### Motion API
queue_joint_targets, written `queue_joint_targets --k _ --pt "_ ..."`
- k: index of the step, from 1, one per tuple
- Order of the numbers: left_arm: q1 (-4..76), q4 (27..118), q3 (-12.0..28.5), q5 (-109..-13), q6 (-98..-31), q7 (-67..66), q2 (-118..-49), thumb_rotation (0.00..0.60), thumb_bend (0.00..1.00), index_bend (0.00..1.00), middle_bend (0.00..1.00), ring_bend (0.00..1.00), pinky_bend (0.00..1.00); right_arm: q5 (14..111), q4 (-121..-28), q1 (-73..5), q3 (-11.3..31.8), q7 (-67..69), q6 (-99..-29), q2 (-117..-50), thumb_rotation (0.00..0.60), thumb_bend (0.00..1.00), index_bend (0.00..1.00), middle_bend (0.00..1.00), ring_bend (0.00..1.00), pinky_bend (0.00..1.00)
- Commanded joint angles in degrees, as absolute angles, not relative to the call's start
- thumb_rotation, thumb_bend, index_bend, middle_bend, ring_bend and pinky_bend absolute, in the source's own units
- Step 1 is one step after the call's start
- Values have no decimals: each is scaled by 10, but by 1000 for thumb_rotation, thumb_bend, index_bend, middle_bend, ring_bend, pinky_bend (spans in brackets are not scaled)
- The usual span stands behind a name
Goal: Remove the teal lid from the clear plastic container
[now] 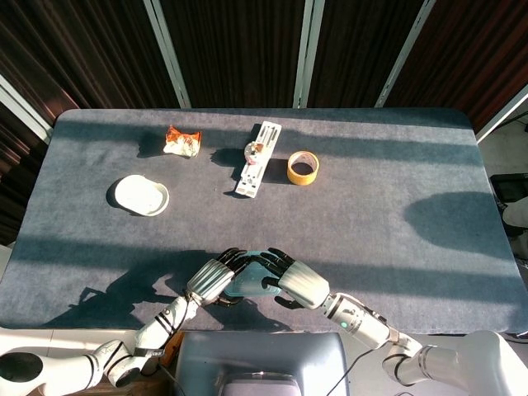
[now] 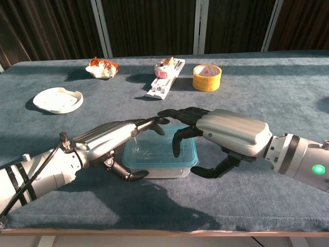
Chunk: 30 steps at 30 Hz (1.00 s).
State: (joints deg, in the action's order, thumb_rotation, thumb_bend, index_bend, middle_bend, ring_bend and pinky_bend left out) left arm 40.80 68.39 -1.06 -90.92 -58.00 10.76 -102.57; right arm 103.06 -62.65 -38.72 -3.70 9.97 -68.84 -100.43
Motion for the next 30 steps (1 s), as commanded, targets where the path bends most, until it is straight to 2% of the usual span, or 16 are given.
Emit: queue_joint_targets --k 1,30 --pt "408 683 -11 -910 -581 108 -1026 600 274 0 349 441 537 1030 -628 -388 -37 98 -689 -1003 600 465 552 78 0 0" --pt "413 674 -23 -922 -576 116 -1027 600 275 0 364 455 541 1014 -642 -393 -30 87 -694 -988 600 464 571 78 0 0"
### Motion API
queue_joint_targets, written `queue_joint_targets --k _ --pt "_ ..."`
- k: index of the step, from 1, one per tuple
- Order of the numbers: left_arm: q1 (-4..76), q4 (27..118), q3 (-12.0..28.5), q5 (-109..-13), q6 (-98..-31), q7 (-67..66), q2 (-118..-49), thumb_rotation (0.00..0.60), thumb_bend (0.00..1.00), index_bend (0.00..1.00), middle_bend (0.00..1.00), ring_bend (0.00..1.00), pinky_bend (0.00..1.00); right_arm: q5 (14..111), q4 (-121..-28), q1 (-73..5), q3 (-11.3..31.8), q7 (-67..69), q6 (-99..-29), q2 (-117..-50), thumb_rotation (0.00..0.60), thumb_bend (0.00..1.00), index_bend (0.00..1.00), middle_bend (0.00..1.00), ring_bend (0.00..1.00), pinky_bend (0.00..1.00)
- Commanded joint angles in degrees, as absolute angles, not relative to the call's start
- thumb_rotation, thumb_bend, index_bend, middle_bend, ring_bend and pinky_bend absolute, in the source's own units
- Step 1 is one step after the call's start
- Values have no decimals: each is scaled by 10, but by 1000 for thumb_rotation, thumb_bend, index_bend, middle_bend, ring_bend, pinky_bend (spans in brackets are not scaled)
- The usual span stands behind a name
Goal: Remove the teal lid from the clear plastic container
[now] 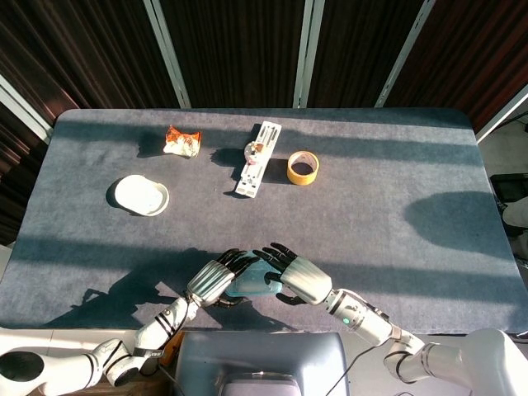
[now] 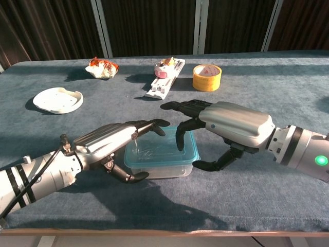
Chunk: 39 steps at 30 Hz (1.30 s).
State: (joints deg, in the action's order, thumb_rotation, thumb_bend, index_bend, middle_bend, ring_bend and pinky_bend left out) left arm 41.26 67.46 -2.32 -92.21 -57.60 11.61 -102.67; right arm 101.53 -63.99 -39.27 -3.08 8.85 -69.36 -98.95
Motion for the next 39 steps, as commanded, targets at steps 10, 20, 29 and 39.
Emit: queue_joint_targets --k 10,20,29,39 --pt "412 672 -25 -923 -576 115 -1028 600 276 0 367 459 543 1010 -651 -394 -25 81 -698 -982 600 464 574 78 0 0" --pt "412 673 -29 -930 -581 115 -1027 600 277 0 367 460 544 999 -655 -403 -6 78 -694 -983 600 464 570 78 0 0" --pt "411 676 -30 -938 -595 126 -1024 600 277 0 367 460 541 995 -644 -409 -2 70 -689 -1009 600 509 656 109 0 0" --pt "411 637 -38 -978 -649 209 -1040 600 278 0 270 249 263 1004 -623 -405 0 70 -721 -1028 600 632 793 154 0 0"
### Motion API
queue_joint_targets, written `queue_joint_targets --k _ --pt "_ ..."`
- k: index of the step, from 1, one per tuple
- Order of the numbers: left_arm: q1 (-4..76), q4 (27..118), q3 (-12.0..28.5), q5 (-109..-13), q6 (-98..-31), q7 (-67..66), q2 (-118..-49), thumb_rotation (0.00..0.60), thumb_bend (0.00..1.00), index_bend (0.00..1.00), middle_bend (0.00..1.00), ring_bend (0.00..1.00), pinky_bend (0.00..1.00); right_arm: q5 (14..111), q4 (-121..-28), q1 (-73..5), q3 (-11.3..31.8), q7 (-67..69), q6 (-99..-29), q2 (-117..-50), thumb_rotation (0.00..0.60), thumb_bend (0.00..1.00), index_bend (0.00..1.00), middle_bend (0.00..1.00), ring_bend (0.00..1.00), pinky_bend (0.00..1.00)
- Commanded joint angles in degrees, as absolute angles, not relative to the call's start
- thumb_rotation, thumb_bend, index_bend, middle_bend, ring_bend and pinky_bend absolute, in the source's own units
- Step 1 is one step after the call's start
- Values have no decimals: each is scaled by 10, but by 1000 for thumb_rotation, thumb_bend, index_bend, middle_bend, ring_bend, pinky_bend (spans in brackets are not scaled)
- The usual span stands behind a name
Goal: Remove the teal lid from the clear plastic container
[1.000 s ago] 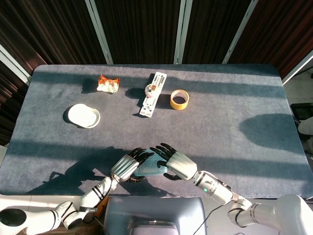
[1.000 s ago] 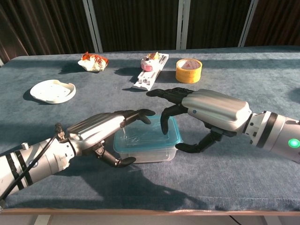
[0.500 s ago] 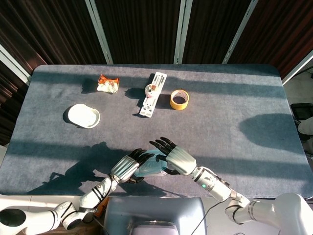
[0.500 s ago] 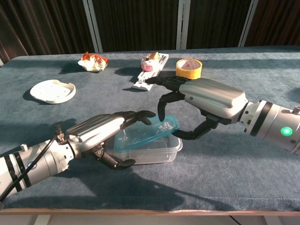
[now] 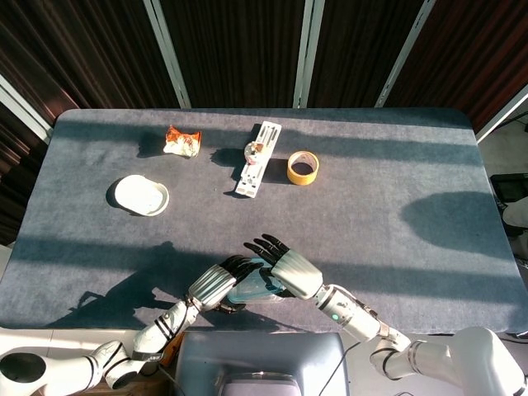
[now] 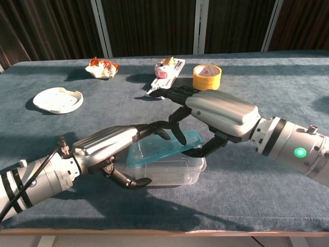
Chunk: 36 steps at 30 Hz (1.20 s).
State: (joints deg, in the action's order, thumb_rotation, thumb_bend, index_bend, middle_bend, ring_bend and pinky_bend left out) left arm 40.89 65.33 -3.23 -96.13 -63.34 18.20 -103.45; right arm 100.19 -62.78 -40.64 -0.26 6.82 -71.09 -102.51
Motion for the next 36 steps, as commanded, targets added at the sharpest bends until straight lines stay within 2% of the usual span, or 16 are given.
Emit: queue_joint_targets --k 1,2,4,6,9,20,28,32,36 --pt "412 632 -40 -982 -653 220 -1041 600 278 0 219 177 214 1005 -621 -404 1 71 -726 -1029 600 640 800 160 0 0" --pt "414 628 -42 -985 -655 228 -1041 600 277 0 153 103 178 1005 -619 -403 3 72 -731 -1029 600 645 802 164 0 0" --pt "418 620 -44 -990 -656 240 -1041 600 277 0 48 21 142 1007 -617 -402 4 73 -739 -1029 600 645 803 169 0 0" --pt "417 611 -42 -994 -670 250 -1045 600 277 0 1 0 88 1009 -617 -402 6 70 -747 -1027 600 645 803 170 0 0" --pt "415 589 -37 -1000 -695 261 -1056 600 278 0 0 0 3 1014 -620 -401 7 64 -757 -1025 600 645 803 173 0 0" --pt "406 539 -19 -999 -748 244 -1072 600 277 0 0 0 0 1027 -628 -395 15 33 -795 -1004 600 644 803 177 0 0" --pt "370 574 -23 -985 -781 183 -992 600 278 0 0 0 0 1002 -595 -369 32 -14 -819 -949 600 644 803 182 8 0" --pt "345 606 -30 -963 -777 183 -948 600 277 0 0 0 0 969 -562 -356 33 -11 -791 -936 600 644 801 182 8 0" --pt "334 608 -33 -950 -766 190 -937 600 277 0 0 0 0 949 -527 -352 25 1 -753 -947 600 644 769 182 9 0"
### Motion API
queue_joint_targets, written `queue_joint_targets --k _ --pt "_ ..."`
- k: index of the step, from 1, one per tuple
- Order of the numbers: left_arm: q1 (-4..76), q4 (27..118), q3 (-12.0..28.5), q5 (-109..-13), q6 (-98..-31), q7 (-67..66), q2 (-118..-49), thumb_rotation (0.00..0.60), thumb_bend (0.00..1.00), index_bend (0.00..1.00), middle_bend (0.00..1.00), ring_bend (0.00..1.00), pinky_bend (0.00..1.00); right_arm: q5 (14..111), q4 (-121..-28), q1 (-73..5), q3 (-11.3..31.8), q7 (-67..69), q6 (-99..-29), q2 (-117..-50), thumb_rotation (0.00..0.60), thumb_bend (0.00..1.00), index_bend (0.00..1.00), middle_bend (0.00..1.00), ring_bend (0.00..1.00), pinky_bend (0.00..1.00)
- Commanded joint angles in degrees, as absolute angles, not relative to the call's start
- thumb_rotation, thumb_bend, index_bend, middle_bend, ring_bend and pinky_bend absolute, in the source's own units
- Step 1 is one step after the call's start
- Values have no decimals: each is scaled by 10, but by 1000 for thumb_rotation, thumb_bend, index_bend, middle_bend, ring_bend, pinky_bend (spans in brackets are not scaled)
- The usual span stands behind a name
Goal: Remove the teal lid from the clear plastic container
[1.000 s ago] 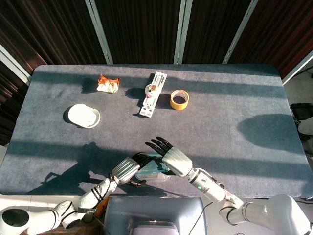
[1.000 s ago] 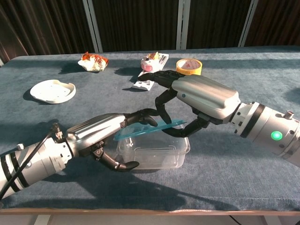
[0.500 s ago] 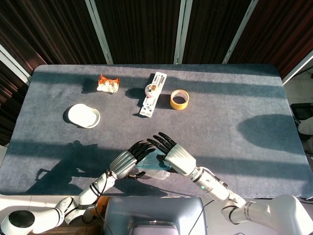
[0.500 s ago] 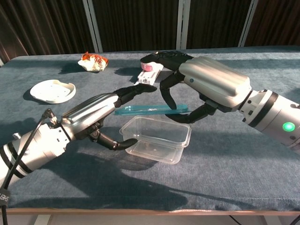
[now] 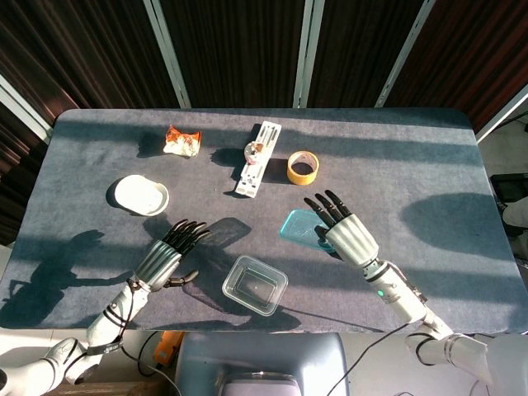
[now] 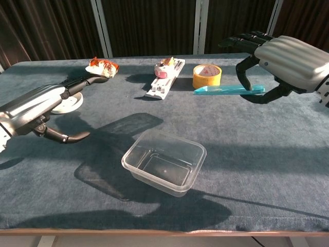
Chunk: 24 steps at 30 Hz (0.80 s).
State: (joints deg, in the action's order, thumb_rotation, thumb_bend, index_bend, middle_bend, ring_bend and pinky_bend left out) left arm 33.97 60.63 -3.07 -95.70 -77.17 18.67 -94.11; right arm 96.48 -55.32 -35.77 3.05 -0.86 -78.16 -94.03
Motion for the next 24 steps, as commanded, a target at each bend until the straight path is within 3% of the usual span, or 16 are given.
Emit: queue_joint_targets --k 1,3,4,5,7,8,11,18,21,24 --pt "332 607 -33 -948 -763 194 -937 600 277 0 0 0 0 945 -519 -352 22 2 -740 -952 600 644 728 182 9 0" --pt "329 606 -33 -945 -761 194 -935 600 277 0 0 0 0 939 -513 -352 17 0 -720 -960 600 639 591 175 7 0" --pt "327 606 -33 -944 -761 191 -933 600 277 0 0 0 0 934 -515 -352 13 -3 -702 -961 600 591 455 139 4 0" --pt "325 608 -34 -943 -760 186 -930 600 277 0 0 0 0 923 -526 -352 8 -9 -674 -957 600 499 281 84 2 0" --pt "317 618 -35 -937 -760 172 -918 600 277 0 0 0 0 902 -568 -352 7 -28 -632 -939 600 305 54 7 0 0" --pt "308 627 -32 -930 -765 161 -908 600 277 0 0 0 0 894 -596 -351 4 -32 -616 -926 600 226 1 0 0 0" --pt "286 648 -28 -916 -783 134 -884 600 275 0 0 0 0 880 -665 -345 0 -53 -599 -886 600 126 0 0 0 0" --pt "230 777 -47 -859 -769 54 -771 600 275 0 0 0 0 852 -854 -313 -38 -122 -580 -745 600 101 0 0 0 0" --pt "198 854 -58 -825 -775 -12 -721 600 280 0 0 0 0 825 -922 -273 -44 -182 -628 -685 600 101 0 0 0 0" --pt "167 888 -61 -817 -810 -43 -704 600 299 0 0 0 0 800 -978 -217 -40 -242 -721 -652 600 100 0 0 0 0"
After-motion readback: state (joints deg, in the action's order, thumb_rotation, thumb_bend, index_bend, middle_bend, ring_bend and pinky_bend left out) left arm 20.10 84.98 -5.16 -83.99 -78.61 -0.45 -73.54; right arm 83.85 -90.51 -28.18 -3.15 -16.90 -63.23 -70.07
